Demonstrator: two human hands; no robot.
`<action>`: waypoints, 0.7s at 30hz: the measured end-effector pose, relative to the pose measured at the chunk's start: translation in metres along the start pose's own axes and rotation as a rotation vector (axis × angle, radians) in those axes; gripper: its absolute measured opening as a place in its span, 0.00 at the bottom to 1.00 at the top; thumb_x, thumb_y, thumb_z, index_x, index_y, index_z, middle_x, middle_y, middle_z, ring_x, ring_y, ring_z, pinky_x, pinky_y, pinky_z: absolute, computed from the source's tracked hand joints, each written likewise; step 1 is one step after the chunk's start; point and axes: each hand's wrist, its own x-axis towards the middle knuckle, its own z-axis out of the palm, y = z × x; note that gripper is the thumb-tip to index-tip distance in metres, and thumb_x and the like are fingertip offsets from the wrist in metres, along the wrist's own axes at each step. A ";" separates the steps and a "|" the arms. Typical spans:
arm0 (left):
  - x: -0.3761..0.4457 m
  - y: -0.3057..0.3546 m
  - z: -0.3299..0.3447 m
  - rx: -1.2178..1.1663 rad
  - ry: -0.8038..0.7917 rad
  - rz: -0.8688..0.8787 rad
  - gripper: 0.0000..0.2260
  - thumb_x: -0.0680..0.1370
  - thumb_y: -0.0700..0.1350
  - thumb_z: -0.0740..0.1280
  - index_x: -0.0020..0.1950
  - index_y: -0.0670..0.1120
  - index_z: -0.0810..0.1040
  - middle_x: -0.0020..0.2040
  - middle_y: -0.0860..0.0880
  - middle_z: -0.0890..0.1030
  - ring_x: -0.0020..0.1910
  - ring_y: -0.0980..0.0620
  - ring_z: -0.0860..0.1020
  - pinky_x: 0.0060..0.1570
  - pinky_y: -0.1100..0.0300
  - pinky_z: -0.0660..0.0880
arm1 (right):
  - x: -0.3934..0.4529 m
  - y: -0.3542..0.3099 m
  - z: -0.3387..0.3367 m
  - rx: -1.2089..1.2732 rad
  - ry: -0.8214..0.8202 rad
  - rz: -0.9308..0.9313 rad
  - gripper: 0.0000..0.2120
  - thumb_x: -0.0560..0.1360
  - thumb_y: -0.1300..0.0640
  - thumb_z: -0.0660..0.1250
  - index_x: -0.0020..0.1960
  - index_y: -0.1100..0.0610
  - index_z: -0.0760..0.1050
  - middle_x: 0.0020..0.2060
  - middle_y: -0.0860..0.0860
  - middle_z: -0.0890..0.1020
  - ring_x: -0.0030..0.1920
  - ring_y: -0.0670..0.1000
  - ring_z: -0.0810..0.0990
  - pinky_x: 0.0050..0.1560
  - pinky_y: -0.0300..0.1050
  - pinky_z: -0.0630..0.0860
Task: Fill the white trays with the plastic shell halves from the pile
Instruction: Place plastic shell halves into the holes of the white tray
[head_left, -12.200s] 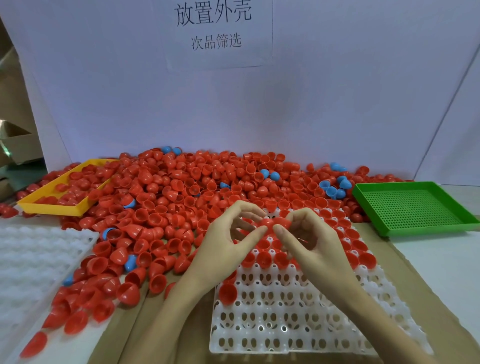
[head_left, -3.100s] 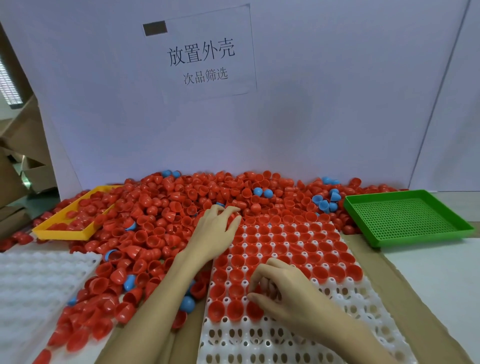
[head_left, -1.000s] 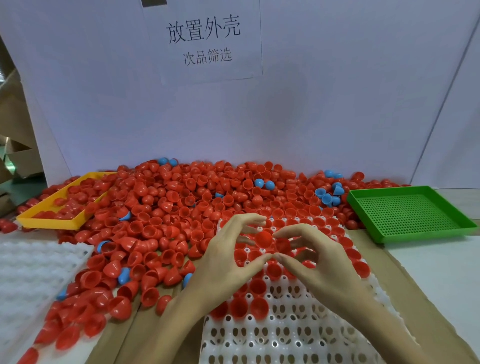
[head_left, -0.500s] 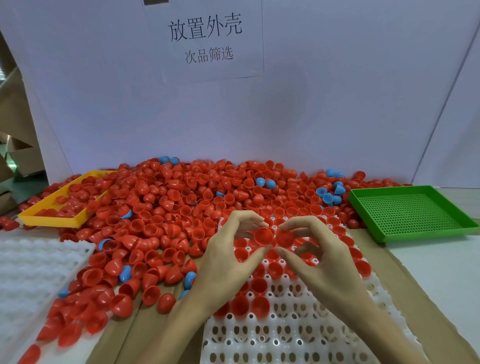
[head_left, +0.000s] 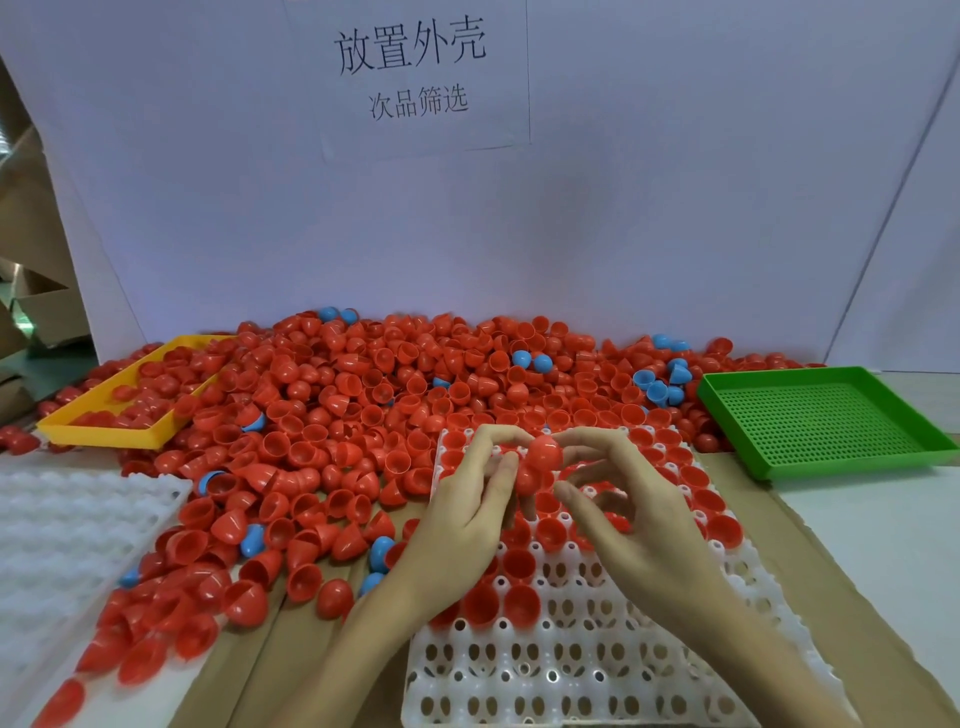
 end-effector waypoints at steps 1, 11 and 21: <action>0.000 0.000 0.001 -0.018 -0.013 0.004 0.09 0.89 0.51 0.56 0.66 0.59 0.73 0.36 0.50 0.80 0.30 0.53 0.72 0.32 0.60 0.70 | 0.000 -0.001 0.001 0.027 -0.006 0.012 0.17 0.79 0.54 0.72 0.66 0.44 0.75 0.56 0.41 0.82 0.55 0.49 0.84 0.49 0.43 0.83; -0.002 0.002 0.003 -0.011 -0.002 0.024 0.08 0.88 0.54 0.56 0.64 0.59 0.73 0.32 0.48 0.73 0.28 0.56 0.70 0.30 0.62 0.68 | -0.003 -0.007 0.006 0.555 -0.078 0.346 0.14 0.76 0.54 0.77 0.61 0.49 0.82 0.49 0.57 0.86 0.46 0.54 0.85 0.46 0.40 0.81; 0.001 0.008 -0.007 -0.082 -0.047 0.038 0.13 0.84 0.41 0.68 0.66 0.53 0.73 0.56 0.51 0.82 0.57 0.48 0.84 0.57 0.56 0.81 | -0.003 -0.007 0.004 0.569 -0.039 0.356 0.07 0.80 0.57 0.72 0.57 0.51 0.85 0.46 0.55 0.86 0.46 0.52 0.84 0.48 0.41 0.82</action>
